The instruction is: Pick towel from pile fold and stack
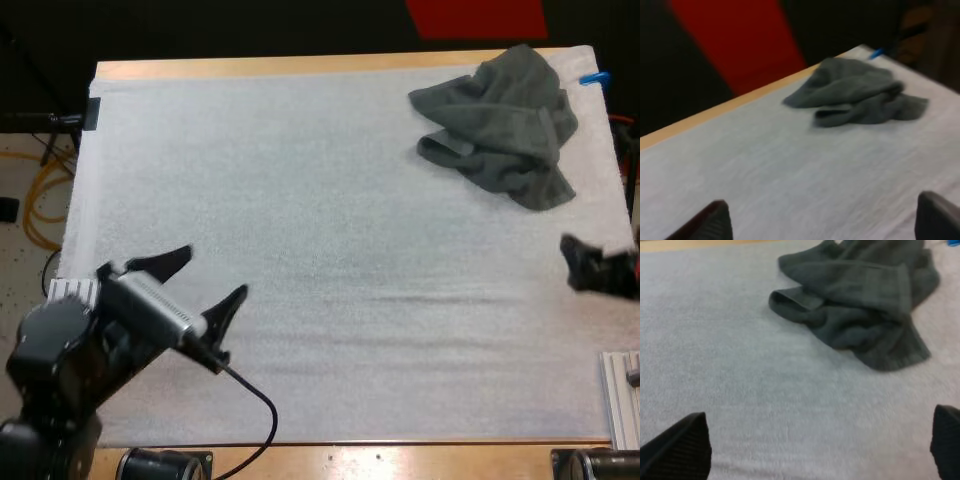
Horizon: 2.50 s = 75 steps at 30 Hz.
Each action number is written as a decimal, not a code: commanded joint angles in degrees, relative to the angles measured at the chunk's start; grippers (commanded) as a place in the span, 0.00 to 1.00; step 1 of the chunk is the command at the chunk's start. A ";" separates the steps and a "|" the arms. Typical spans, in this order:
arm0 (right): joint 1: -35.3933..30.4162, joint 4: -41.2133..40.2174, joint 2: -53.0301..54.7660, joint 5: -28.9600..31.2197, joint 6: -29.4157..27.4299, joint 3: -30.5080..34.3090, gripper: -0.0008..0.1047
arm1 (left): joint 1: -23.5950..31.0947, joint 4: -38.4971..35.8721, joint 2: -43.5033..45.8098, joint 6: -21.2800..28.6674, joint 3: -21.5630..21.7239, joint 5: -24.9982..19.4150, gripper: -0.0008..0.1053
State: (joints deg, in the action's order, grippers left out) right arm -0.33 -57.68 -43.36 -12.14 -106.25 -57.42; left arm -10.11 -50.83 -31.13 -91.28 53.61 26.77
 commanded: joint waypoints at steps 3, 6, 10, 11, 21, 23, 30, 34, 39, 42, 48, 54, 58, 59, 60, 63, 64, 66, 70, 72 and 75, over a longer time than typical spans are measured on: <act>-0.04 2.50 -7.85 -2.03 -1.10 -2.79 0.82 | -4.91 2.08 -2.68 -0.21 1.71 1.23 0.69; -0.04 6.76 -16.21 -1.81 -0.28 -4.80 0.82 | -9.50 2.08 -5.34 -0.21 2.55 1.23 0.69; -0.04 15.03 -29.67 0.14 4.31 -6.09 0.82 | -13.19 2.08 -8.53 -3.54 2.60 1.30 0.69; -0.04 16.15 -31.88 0.39 5.06 -6.22 0.82 | -13.34 2.08 -8.93 -3.90 2.60 1.34 0.69; -0.04 26.63 -54.84 5.08 14.15 -6.58 0.82 | -13.42 5.05 -10.63 -6.84 2.60 2.62 0.69; -0.04 28.90 -57.30 5.38 15.95 -6.58 0.82 | -13.42 5.51 -10.63 -7.92 2.60 3.17 0.69; -0.04 34.82 -62.76 5.77 21.59 -6.58 0.69 | -13.42 6.20 -10.63 -10.57 2.60 4.41 0.69; -0.04 34.83 -63.75 6.00 22.13 -6.58 0.34 | -13.42 6.20 -10.63 -10.94 2.60 4.96 0.69; -0.04 34.71 -63.03 3.73 21.70 -7.08 0.01 | -13.42 6.20 -10.63 -11.91 2.60 5.15 0.69; -0.04 34.71 -60.22 1.20 19.01 -7.63 0.01 | -13.42 6.20 -10.63 -12.78 2.60 5.15 0.69; -0.04 36.39 -48.38 -0.22 7.64 -11.16 0.01 | -13.42 6.20 -10.63 -12.86 2.60 5.15 0.69; -0.04 38.65 -36.76 -0.22 6.57 -15.72 0.01 | -13.42 6.20 -10.63 -12.86 2.60 7.51 0.69; -0.04 37.08 -31.09 -0.89 9.41 -16.01 0.01 | -13.42 6.02 -10.63 -12.86 2.60 8.99 0.69; -0.04 35.54 -29.72 -1.70 10.51 -16.01 0.01 | -13.42 5.82 -10.54 -12.86 2.60 8.98 0.69; -0.04 33.91 -28.75 -2.45 11.27 -16.01 0.01 | -13.42 5.66 -10.35 -12.86 2.60 8.98 0.69; -0.04 26.98 -26.19 -5.78 12.61 -16.01 0.01 | -13.42 5.12 -9.14 -12.86 2.60 8.98 0.69; -0.04 24.76 -25.69 -6.53 12.61 -16.01 0.01 | -13.42 4.94 -8.67 -12.86 2.60 8.98 0.69; -0.04 18.36 -24.65 -8.03 12.60 -16.01 0.01 | -13.42 4.65 -7.18 -12.86 2.60 8.98 0.69; 0.29 8.85 -24.41 -8.73 12.60 -15.65 0.01 | -13.42 3.43 -4.30 -12.86 2.60 8.98 0.69; 1.41 6.60 -24.41 -8.72 12.60 -14.36 0.01 | -13.42 0.96 -2.92 -12.86 2.60 8.77 0.69; 5.37 6.27 -24.41 -8.72 14.28 -11.19 0.01 | -13.42 -3.66 -1.60 -12.28 2.60 7.67 0.69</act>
State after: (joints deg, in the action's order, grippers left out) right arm 5.24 -50.90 -68.09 -20.10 -91.89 -68.29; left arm -23.30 -53.85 -32.77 -103.32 55.96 34.76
